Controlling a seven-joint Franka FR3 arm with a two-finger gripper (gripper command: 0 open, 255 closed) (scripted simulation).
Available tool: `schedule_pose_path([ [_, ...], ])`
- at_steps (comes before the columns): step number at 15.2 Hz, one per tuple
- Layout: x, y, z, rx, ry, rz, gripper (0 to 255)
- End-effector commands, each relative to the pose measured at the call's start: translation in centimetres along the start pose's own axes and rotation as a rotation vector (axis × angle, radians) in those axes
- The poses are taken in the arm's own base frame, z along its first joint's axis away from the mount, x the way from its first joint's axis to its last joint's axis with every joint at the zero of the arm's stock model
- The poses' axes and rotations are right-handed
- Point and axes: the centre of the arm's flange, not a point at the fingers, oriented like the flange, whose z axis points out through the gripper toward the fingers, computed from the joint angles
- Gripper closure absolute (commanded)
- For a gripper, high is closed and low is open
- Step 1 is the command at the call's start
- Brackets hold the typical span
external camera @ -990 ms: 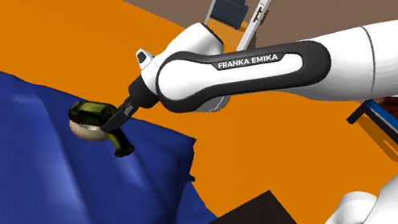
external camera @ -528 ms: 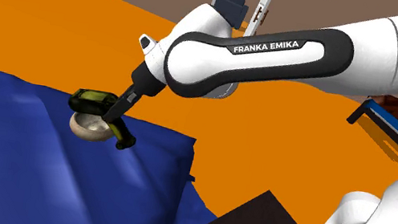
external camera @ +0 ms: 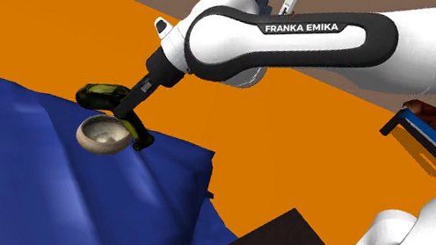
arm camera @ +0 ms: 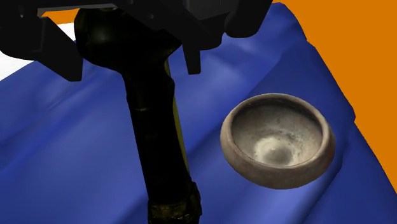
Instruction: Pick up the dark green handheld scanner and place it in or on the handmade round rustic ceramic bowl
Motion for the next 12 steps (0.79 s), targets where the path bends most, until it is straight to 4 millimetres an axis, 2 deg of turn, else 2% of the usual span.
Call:
schedule_pose_path([
  [1, 1.2, 2.1, -0.2, -0.001, 0.000, 0.000, 255],
  [10, 6.7, 12.6, -0.6, -0.001, 0.000, 0.000, 255],
  [12, 6.9, 13.4, -0.1, -0.001, 0.000, 0.000, 255],
])
